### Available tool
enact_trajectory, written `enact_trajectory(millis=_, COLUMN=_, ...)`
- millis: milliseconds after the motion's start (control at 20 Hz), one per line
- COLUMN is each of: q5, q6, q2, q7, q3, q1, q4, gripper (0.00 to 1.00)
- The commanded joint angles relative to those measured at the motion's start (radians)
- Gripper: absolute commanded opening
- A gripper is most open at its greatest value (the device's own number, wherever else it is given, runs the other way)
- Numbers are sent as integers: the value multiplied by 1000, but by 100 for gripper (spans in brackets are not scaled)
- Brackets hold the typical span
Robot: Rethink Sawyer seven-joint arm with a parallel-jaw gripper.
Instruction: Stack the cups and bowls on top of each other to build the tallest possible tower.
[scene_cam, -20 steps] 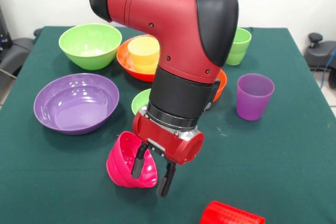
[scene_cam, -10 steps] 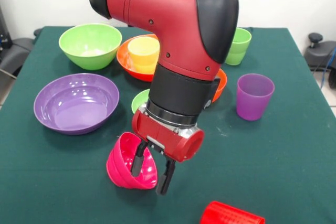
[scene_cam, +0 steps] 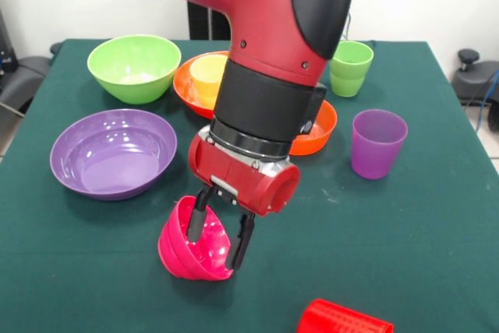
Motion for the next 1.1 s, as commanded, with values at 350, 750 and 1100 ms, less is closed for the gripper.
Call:
enact_trajectory(millis=350, q5=-82, q6=89, q2=-52, q7=-26, q3=120, q1=-38, q4=149, gripper=100)
enact_trajectory(millis=750, q5=-91, q6=114, q2=-49, q7=-31, q3=97, q1=-24, q4=139, gripper=100)
enact_trajectory(millis=1100, q5=-76, q6=131, q2=-47, q7=-26, q3=121, q1=-21, q4=134, gripper=100)
